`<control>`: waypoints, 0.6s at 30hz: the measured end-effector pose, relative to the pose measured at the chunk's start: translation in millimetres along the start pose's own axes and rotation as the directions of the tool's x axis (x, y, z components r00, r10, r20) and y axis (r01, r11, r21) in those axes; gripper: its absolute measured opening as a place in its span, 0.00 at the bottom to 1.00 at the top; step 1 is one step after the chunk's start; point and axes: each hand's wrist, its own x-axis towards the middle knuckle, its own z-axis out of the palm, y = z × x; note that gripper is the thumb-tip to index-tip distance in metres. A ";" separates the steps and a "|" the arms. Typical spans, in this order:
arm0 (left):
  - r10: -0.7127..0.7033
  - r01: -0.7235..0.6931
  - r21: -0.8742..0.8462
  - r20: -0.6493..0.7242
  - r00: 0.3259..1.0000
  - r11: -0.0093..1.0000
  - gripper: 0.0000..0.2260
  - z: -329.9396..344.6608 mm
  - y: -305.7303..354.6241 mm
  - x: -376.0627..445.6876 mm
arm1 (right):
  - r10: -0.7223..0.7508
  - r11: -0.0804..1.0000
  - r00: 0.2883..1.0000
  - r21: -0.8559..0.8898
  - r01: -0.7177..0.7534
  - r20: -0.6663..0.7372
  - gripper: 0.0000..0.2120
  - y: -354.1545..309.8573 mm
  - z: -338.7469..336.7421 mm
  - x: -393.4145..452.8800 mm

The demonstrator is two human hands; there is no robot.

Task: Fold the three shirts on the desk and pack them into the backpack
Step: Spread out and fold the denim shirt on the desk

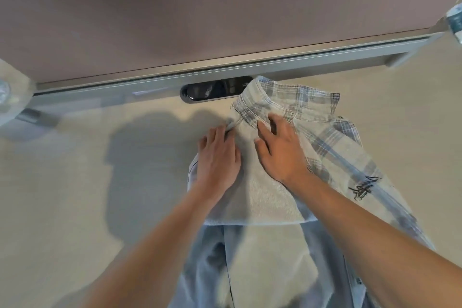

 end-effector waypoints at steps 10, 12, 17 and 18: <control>-0.089 0.089 0.025 -0.010 0.996 0.996 0.22 -7.7 -28.1 -10.1 | 0.274 0.958 0.961 0.081 -0.276 0.033 0.28 -21.0 -9.0 -0.3; -0.099 0.099 0.027 -0.019 0.995 0.995 0.21 -7.7 -30.4 -9.4 | 0.299 0.951 0.954 0.084 -0.298 -0.002 0.27 -26.5 -9.1 -2.9; -0.128 0.128 -0.003 0.016 0.992 0.992 0.21 -6.6 -29.5 -10.4 | 0.295 0.915 0.955 0.289 -0.281 -0.007 0.26 -30.9 -6.6 -4.7; -0.140 0.140 -0.015 0.023 0.990 0.990 0.21 -6.6 -28.4 -11.2 | 0.290 0.903 0.957 0.331 -0.273 -0.002 0.27 -30.0 -6.4 -3.6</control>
